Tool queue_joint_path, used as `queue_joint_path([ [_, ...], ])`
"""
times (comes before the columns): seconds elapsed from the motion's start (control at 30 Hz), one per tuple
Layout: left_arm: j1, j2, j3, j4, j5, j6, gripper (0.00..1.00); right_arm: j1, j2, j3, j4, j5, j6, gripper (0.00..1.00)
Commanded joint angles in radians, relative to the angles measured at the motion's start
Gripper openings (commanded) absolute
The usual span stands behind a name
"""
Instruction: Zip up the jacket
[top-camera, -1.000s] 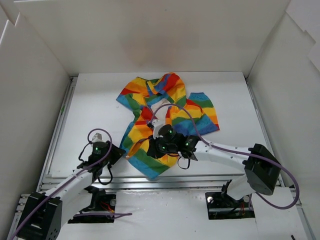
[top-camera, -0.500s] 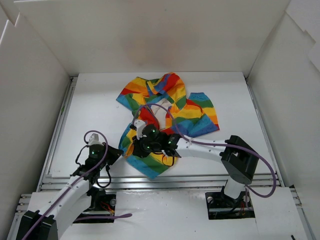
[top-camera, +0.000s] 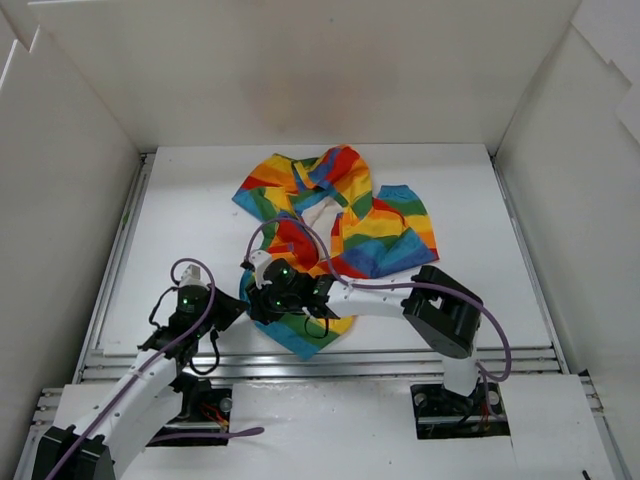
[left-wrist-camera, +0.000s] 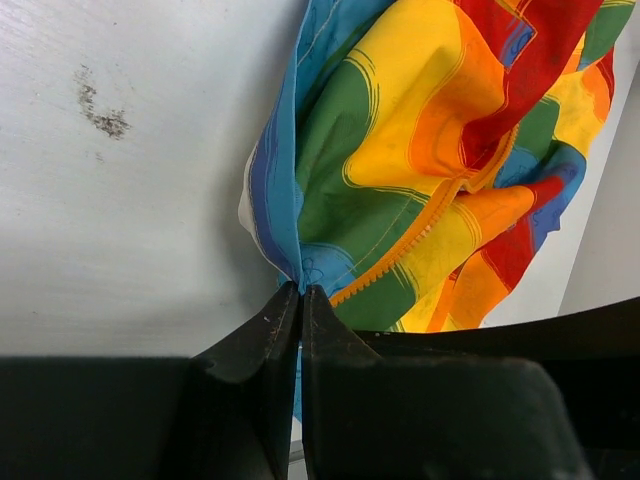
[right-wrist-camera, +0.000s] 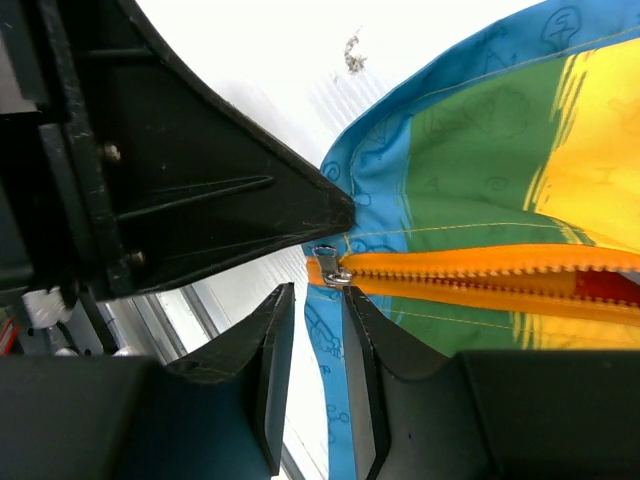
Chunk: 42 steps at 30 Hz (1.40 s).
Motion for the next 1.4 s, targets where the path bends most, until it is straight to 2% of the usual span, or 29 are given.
queue_joint_path([
  [0.0, 0.009, -0.005, 0.051, 0.010, 0.030, 0.012, 0.00, 0.015, -0.001, 0.034, 0.091, 0.048, -0.008, 0.24],
  [0.3, 0.009, -0.016, 0.062, -0.016, 0.043, 0.018, 0.00, 0.019, 0.010, 0.041, 0.097, 0.100, -0.016, 0.30],
  [0.6, 0.009, -0.026, 0.060, -0.023, 0.059, 0.016, 0.00, 0.021, 0.028, 0.055, 0.100, 0.088, -0.019, 0.33],
  [0.7, 0.009, -0.035, 0.056, -0.023, 0.064, 0.012, 0.00, 0.024, 0.027, 0.043, 0.136, 0.060, -0.017, 0.31],
  [0.77, 0.009, -0.043, 0.053, -0.023, 0.069, 0.010, 0.00, 0.024, 0.024, 0.032, 0.161, 0.057, -0.003, 0.23],
  [0.8, 0.009, -0.051, 0.051, -0.025, 0.069, 0.009, 0.00, 0.027, 0.024, 0.024, 0.178, 0.056, 0.000, 0.13],
  [0.93, 0.009, -0.063, 0.048, -0.031, 0.078, 0.008, 0.00, 0.026, 0.025, 0.014, 0.215, 0.051, 0.009, 0.00],
  [1.03, 0.009, -0.075, 0.051, -0.043, 0.078, 0.009, 0.00, 0.026, 0.010, -0.003, 0.238, 0.054, 0.020, 0.00],
  [1.37, 0.018, -0.137, 0.062, -0.123, 0.067, 0.036, 0.00, 0.026, -0.095, -0.100, 0.224, 0.211, 0.043, 0.00],
])
